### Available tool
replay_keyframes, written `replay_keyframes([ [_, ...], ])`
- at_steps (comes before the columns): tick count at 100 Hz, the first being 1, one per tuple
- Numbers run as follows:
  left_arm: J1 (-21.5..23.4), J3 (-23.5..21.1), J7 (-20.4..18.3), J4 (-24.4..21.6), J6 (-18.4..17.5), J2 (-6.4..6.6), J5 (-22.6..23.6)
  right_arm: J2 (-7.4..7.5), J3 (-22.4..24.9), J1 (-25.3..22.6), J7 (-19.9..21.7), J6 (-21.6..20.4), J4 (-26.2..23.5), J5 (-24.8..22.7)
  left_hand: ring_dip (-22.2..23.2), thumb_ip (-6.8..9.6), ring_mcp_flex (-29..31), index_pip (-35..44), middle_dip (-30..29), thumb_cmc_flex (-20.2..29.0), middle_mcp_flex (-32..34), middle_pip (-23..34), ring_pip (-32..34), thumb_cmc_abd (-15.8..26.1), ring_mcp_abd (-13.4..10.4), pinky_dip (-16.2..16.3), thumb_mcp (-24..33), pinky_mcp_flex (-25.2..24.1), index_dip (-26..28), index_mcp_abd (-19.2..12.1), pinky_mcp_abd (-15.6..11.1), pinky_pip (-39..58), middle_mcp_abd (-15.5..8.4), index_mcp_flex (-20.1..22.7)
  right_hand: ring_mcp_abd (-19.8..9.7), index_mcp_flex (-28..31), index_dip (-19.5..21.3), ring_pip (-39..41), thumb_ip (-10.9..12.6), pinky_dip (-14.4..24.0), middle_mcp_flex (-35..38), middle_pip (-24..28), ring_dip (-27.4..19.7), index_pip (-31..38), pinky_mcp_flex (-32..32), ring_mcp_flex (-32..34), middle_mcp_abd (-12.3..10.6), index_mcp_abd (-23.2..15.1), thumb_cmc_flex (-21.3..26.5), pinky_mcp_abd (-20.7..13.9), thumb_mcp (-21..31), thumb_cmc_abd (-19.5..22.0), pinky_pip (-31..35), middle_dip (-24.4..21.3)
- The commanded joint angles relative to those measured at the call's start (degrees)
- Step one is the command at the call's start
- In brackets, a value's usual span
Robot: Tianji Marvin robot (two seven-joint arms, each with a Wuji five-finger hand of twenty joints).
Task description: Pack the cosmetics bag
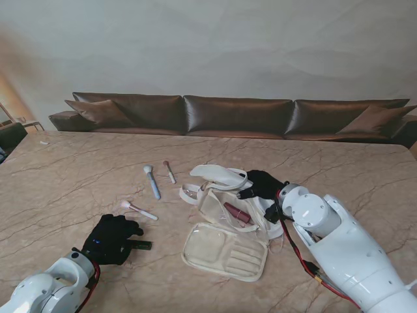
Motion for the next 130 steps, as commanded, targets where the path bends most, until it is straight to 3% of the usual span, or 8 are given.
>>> replay_keyframes([
  [1,0.43,0.58,0.38,1.3,0.08,0.07,-0.03,-0.39,-0.39,-0.08,-0.1,-0.02,0.36,0.29,-0.53,-0.02,-1.19,-0.24,-0.37,-1.64,-1.66,-0.67,-0.45,-2.83,0.95,2.12,-1.1,-0.79,0.07,1.32,-1.05,-1.22,0.86,-0.78,-0.48,4.23,2.62,5.93,1.53,1.13,1.83,2.49,1.6,5.23,2.51,5.25,-1.15,-11.77,3.65,-2.78,5.57,2.97,5.11,0.4],
  [16,-2.01,3.33,5.7,5.46,0.83,0.19,1.81,-0.49,-0.94,0.28,-0.12,-0.29,0.93,0.63,0.52,-4.36,0.78,6.29,1.49,-4.15,0.72,1.72,1.15,-6.96,1.07,5.18,-3.07,-0.47,3.93,0.21,-0.63,2.24,0.89,-0.61,-0.57,4.2,2.62,5.89,1.46,1.13,1.81,2.5,1.58,5.19,2.51,5.25,-1.22,-11.94,3.63,-2.78,5.49,3.09,5.11,0.41],
  [39,-5.57,7.45,9.63,9.77,4.22,0.46,3.95,-0.57,-1.37,0.61,0.02,-0.39,1.24,1.18,1.47,-4.99,2.87,24.51,4.37,-1.97,3.93,4.63,3.48,-6.16,1.16,4.29,-1.55,-0.4,18.18,-6.09,-0.3,7.61,0.28,0.87,-0.54,4.18,2.64,5.83,1.4,1.14,1.76,2.45,1.55,5.17,2.51,5.26,-1.25,-12.03,3.63,-2.78,5.38,3.18,5.11,0.38],
  [44,-6.06,8.12,10.63,10.52,5.09,0.49,4.38,-0.56,-1.43,0.69,0.08,-0.42,1.27,1.19,1.8,-10.38,4.05,29.46,5.01,2.08,5.45,5.32,4.23,-9.03,1.18,4.38,-3.73,-0.44,20.51,-10.75,-0.11,9.78,-0.19,2.79,-0.54,4.2,2.65,5.83,1.4,1.14,1.75,2.44,1.56,5.18,2.51,5.26,-1.29,-12.03,3.64,-2.78,5.37,3.23,5.11,0.38],
  [49,-6.4,8.43,11.31,11.12,5.03,0.56,4.69,-0.56,-1.45,0.76,0.09,-0.43,1.29,1.18,2.09,-11.55,5.13,33.41,5.46,5.19,6.89,5.78,4.8,-10.5,1.18,4.36,-5.99,-0.48,20.83,-14.48,0.01,11.63,-0.61,4.42,-0.54,4.05,2.63,5.83,1.39,1.14,1.74,2.42,1.56,5.12,2.51,5.26,-1.28,-12.0,3.64,-2.78,5.34,3.2,5.11,0.37],
  [71,-7.05,9.42,13.99,13.34,5.17,0.86,6.02,-0.61,-1.56,0.95,0.07,-0.27,1.41,1.24,3.77,-10.38,13.65,37.73,6.1,9.24,17.62,7.36,7.64,-10.94,0.17,4.56,-5.02,1.36,18.05,-21.87,0.58,17.97,-3.91,12.19,-0.56,4.16,2.58,5.88,1.39,1.14,1.73,2.4,1.58,5.17,2.51,5.27,-1.2,-12.05,3.62,-2.78,5.27,3.23,5.1,0.39],
  [89,-8.25,10.81,18.74,16.29,4.84,0.79,5.65,-0.71,-2.11,1.26,0.09,-0.27,1.83,1.64,5.66,-12.07,28.69,38.53,15.27,8.96,46.3,-5.89,10.98,-16.46,-4.2,3.9,-1.9,9.04,12.88,-26.57,0.11,24.16,-8.31,16.7,-0.53,4.14,2.56,5.93,1.37,1.15,1.67,2.41,1.6,5.15,2.51,5.26,-1.27,-12.05,3.63,-2.78,5.19,3.35,5.1,0.42],
  [130,-6.47,8.03,22.29,12.88,4.59,-0.05,4.94,-0.79,-2.92,1.93,0.17,-0.23,2.11,1.71,9.57,-12.55,34.19,40.43,16.77,9.16,48.55,-6.15,13.29,-17.92,-4.67,2.79,1.43,11.7,12.14,-26.87,-1.03,26.02,-7.77,17.17,-0.64,4.03,2.55,5.98,1.39,1.15,1.56,2.42,1.61,5.08,2.51,5.27,-1.25,-11.98,3.67,-2.78,5.04,3.47,5.1,0.48],
])
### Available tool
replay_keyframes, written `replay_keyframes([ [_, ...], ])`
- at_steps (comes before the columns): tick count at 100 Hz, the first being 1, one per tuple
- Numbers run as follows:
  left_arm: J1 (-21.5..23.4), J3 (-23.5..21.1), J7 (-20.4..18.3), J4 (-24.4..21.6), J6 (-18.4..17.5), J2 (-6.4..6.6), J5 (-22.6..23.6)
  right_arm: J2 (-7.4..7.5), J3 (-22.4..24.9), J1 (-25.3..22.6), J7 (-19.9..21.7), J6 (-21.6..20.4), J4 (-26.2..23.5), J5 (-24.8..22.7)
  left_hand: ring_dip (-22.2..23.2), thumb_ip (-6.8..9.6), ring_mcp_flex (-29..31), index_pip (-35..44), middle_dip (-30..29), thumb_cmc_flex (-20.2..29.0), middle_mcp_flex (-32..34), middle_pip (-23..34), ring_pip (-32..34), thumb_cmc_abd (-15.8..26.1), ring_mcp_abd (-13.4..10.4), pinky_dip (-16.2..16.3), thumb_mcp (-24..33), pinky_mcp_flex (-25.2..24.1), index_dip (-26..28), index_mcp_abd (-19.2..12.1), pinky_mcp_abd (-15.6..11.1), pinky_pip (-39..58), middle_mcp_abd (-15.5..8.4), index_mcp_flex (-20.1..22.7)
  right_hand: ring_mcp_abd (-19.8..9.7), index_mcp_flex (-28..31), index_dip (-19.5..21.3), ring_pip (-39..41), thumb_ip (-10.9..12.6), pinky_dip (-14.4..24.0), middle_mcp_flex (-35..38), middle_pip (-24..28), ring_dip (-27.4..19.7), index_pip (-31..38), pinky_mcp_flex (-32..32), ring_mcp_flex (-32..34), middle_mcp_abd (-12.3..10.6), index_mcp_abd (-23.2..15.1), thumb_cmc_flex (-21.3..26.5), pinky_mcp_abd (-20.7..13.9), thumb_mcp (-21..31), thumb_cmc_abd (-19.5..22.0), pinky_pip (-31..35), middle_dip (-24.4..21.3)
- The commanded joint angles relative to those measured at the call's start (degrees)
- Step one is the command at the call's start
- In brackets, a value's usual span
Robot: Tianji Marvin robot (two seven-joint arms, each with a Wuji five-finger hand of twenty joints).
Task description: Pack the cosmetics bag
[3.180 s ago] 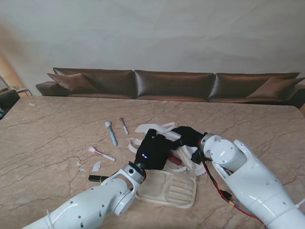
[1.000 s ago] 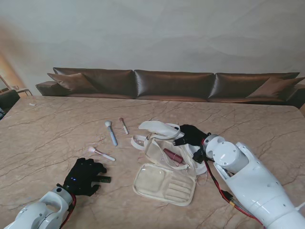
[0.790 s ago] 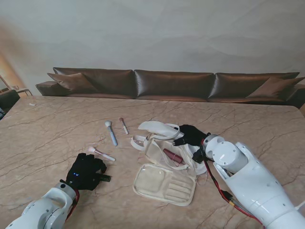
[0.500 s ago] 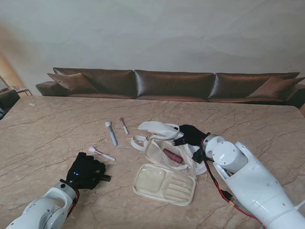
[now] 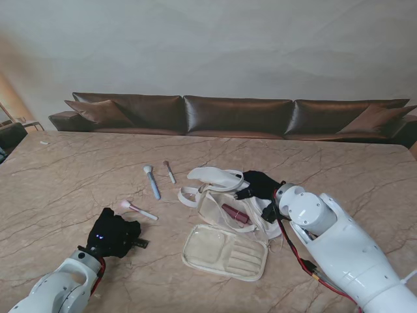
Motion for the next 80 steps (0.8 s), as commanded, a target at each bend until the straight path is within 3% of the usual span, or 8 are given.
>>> replay_keyframes([
  [1,1.69,-0.32,0.26,-1.32,-0.11,-0.29,0.29,-0.62,-0.36,-0.13,0.15,-0.14,-0.1,0.12,1.21,0.26,1.09,6.91,1.65,4.13,5.14,2.5,0.59,0.19,-0.82,-0.61,3.26,-0.35,1.68,-8.43,-0.66,1.44,0.74,3.63,-0.64,4.02,2.53,4.54,1.35,1.11,1.55,2.4,0.97,5.07,2.25,4.87,-1.27,-12.01,3.65,-2.78,5.02,3.47,5.05,0.48],
  [19,3.6,-1.61,0.33,-8.81,0.8,-1.03,0.59,-0.68,-0.66,-0.02,0.1,-0.29,-0.08,0.3,1.56,0.35,1.44,6.55,1.75,4.13,5.26,2.05,0.45,0.29,-0.57,-0.66,2.91,-0.28,1.83,-7.92,-0.34,1.64,0.83,3.59,-0.6,4.14,2.56,4.54,1.38,1.11,1.63,2.43,0.96,5.14,2.25,4.88,-1.22,-11.99,3.71,-2.78,5.03,3.46,5.05,0.48],
  [35,1.76,1.8,2.2,-12.31,2.62,-1.79,-0.49,-0.78,-1.42,0.32,0.08,-0.44,-0.09,0.56,1.94,0.33,1.81,6.03,1.66,4.06,5.54,1.77,0.55,0.13,-0.42,-0.61,2.57,0.04,1.58,-7.77,0.12,1.89,0.82,4.0,-0.64,4.12,2.54,4.6,1.39,1.11,1.63,2.41,0.98,5.11,2.25,4.87,-1.2,-11.94,3.73,-2.78,5.04,3.44,5.05,0.46],
  [80,-10.8,19.58,9.57,-10.51,8.61,-4.25,-5.45,-1.18,-2.88,1.12,-0.29,0.48,-1.22,1.68,2.63,-0.33,1.87,5.25,0.95,3.8,5.92,1.17,0.93,-0.13,-0.56,-0.29,1.55,0.15,-0.16,-9.0,0.74,2.25,-0.4,4.84,-0.64,4.07,2.5,4.7,1.41,1.12,1.63,2.42,1.01,5.09,2.25,4.88,-1.12,-11.89,3.7,-2.78,5.0,3.45,5.05,0.46],
])
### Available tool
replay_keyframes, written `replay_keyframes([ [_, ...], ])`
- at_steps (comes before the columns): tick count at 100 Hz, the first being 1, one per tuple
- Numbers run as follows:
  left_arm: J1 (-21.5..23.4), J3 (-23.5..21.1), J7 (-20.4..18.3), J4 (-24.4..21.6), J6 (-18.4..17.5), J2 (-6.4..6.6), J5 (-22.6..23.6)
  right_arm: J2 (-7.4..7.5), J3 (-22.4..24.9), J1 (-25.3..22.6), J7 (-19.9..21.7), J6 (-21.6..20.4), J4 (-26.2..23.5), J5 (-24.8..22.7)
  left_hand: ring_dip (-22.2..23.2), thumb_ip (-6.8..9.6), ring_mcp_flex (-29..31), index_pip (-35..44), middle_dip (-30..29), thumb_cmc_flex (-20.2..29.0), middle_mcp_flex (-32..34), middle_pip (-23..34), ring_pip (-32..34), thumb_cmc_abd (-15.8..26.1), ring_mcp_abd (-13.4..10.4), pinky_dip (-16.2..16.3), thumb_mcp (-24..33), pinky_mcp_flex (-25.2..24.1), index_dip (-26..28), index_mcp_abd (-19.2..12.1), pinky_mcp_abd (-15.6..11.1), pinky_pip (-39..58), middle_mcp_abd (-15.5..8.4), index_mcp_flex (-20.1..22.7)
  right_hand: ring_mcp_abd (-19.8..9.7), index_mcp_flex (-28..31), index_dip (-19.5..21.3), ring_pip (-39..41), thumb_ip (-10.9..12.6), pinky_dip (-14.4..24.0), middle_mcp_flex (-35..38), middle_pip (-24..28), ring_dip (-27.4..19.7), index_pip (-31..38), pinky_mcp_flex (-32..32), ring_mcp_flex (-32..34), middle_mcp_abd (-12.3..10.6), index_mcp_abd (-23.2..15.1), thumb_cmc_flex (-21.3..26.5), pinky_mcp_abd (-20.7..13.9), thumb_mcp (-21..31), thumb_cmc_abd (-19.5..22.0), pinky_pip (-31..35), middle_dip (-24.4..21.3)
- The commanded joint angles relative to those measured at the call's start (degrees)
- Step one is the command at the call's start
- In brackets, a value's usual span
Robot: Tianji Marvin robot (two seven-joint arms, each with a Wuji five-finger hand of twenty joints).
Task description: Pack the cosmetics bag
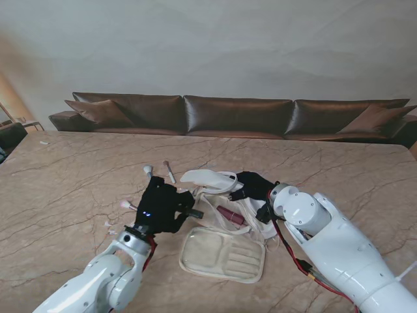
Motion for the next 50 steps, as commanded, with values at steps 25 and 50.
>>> replay_keyframes([
  [25,-6.05,9.06,3.61,3.21,0.77,-2.95,-1.64,-1.02,-0.67,0.24,-0.21,0.29,-1.55,1.18,1.61,-1.31,1.15,5.27,-2.33,3.32,5.81,0.37,1.47,-0.12,-1.17,0.53,0.58,0.24,-3.34,-11.27,0.19,1.9,-2.58,5.42,-0.55,3.98,2.42,4.27,1.43,1.12,1.67,2.42,0.86,5.02,2.08,4.61,-1.06,-11.71,3.75,-2.89,5.03,3.43,5.05,0.45],
  [50,-8.48,13.6,6.66,5.56,0.87,-4.52,-4.18,-1.05,-0.44,0.02,-0.26,0.28,-1.76,1.54,1.82,-1.75,1.13,5.68,-4.01,2.94,6.38,0.08,1.76,-0.18,-1.36,0.7,0.22,0.29,-4.7,-11.87,0.04,2.23,-2.8,5.6,-0.55,3.87,2.35,4.37,1.44,1.14,1.66,2.43,0.89,4.96,2.09,4.62,-1.07,-11.66,3.78,-2.9,5.0,3.44,5.1,0.45],
])
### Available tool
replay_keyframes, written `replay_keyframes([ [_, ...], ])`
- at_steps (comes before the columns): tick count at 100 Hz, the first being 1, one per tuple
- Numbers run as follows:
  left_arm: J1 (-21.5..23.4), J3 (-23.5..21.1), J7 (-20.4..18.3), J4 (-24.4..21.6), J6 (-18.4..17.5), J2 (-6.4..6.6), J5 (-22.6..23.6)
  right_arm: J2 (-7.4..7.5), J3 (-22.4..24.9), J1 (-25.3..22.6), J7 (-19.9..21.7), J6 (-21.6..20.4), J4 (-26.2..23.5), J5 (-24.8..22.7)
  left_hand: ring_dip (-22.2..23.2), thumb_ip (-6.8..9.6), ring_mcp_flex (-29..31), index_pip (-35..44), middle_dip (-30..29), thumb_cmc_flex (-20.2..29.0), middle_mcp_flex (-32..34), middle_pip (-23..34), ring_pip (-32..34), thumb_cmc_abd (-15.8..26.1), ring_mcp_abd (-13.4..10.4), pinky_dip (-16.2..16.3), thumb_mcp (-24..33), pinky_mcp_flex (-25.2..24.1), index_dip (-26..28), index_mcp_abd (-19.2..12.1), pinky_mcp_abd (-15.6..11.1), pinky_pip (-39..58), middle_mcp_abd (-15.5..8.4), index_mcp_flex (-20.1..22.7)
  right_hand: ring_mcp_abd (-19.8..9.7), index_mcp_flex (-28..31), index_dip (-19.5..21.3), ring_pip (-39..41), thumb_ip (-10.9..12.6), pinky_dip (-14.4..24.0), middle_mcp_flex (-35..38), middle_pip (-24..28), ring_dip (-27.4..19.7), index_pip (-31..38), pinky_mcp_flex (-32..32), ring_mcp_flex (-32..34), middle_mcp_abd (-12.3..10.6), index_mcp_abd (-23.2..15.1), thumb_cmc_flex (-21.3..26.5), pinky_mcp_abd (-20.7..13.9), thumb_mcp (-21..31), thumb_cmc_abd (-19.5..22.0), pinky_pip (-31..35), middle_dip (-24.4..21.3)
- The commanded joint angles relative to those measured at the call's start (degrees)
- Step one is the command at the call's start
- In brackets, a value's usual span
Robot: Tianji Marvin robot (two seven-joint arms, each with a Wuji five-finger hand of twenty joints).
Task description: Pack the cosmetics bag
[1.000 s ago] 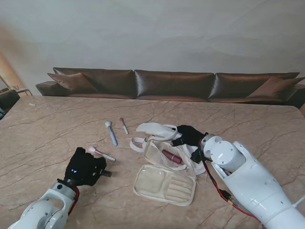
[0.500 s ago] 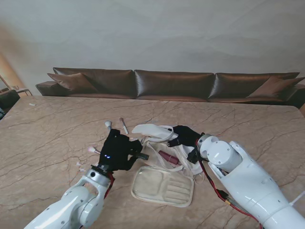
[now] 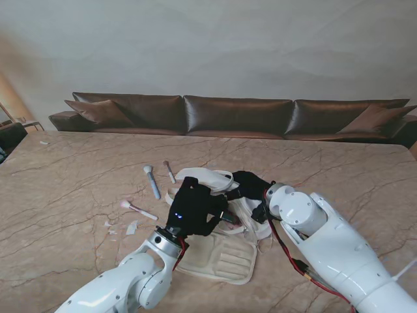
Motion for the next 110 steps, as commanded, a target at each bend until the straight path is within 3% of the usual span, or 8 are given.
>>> replay_keyframes([
  [1,0.11,0.71,0.22,-0.17,-0.03,-1.05,-0.42,-0.43,0.09,-0.04,-0.11,-0.07,-0.99,0.28,1.11,-0.43,0.97,5.67,-0.18,2.94,4.3,0.53,1.11,1.07,-1.38,0.71,1.82,-0.27,0.47,-9.4,-0.06,1.47,-2.13,3.66,-0.55,3.94,2.36,5.11,1.44,1.14,1.66,2.43,1.59,5.02,2.09,4.62,-1.07,-11.66,3.79,-2.9,4.99,3.45,5.1,0.45],
  [42,-4.82,6.09,2.19,5.41,1.19,-3.36,-3.63,-0.33,0.16,-0.38,0.34,-0.65,-1.35,0.89,3.17,-0.61,1.24,5.86,-2.7,2.41,5.12,0.45,3.32,1.17,-1.66,1.45,1.96,-1.24,0.0,-9.21,-1.08,2.6,-1.77,3.47,-0.52,4.13,2.4,5.1,1.49,1.15,1.65,2.48,1.57,5.14,2.09,4.59,-1.03,-11.56,3.92,-2.89,4.97,3.42,5.11,0.51],
  [57,-6.69,6.92,1.32,6.63,2.6,-3.13,-2.66,-0.08,0.7,-0.82,1.04,-0.59,-1.93,0.93,3.55,-0.63,1.46,5.93,-3.17,2.57,5.24,0.47,3.68,0.75,-1.42,1.57,1.9,-1.29,-0.43,-8.86,-0.86,2.85,-1.39,3.74,-0.43,3.97,2.39,5.08,1.54,1.16,1.63,2.47,1.56,5.05,2.09,4.6,-0.88,-11.42,4.04,-2.89,5.02,3.37,5.11,0.51],
  [110,-10.38,7.31,-5.41,9.61,5.16,-0.29,2.11,0.63,1.82,-1.58,3.35,-1.28,-2.93,1.37,3.7,-0.23,1.07,6.39,-4.02,3.28,4.79,0.59,3.54,1.42,-0.7,1.61,1.38,-1.93,-1.69,-7.51,-0.15,2.95,-0.81,3.61,-0.5,4.25,4.54,5.21,1.62,1.17,1.55,3.14,1.62,5.55,2.04,4.59,-1.2,-12.58,4.11,-2.87,5.09,3.45,5.08,1.57],
])
